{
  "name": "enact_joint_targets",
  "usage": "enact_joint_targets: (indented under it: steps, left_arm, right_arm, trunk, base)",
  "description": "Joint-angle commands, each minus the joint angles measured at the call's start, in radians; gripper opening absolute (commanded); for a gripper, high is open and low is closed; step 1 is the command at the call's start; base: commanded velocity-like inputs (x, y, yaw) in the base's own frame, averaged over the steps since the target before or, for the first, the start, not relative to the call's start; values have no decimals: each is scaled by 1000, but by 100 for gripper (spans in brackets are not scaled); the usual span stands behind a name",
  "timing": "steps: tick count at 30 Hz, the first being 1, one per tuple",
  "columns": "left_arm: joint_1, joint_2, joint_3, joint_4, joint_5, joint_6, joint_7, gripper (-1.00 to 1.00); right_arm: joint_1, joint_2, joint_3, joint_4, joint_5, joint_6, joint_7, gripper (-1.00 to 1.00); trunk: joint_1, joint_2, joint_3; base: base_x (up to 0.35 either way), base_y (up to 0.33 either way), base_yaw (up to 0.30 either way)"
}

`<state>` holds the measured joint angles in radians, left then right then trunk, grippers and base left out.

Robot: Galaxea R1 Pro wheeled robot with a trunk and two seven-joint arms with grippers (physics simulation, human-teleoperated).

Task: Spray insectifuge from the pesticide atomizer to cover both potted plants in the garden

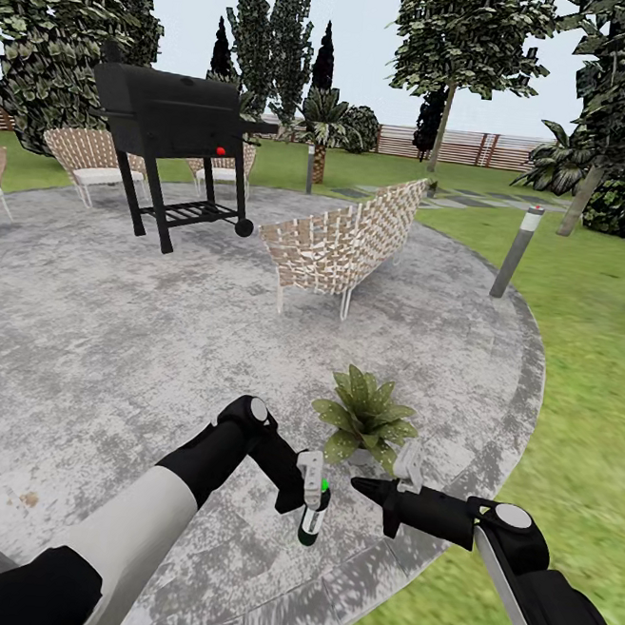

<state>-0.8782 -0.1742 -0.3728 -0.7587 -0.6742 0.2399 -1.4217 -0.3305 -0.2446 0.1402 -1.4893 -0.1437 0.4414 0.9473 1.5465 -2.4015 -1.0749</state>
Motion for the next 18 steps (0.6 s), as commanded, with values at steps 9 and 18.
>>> enact_joint_targets:
  steps: [9,18]
  left_arm:
    - [-1,0,-74,-2,63,11,8,-100]
    - [-1,0,-84,-2,67,15,23,-100]
  right_arm:
    - [0,-2,1,1,-8,8,-1,-100]
    - [0,-2,1,1,-8,8,-1,-100]
  trunk:
    - [0,0,-1]
    - [0,0,-1]
  base:
    - [0,0,0]
    - [0,0,0]
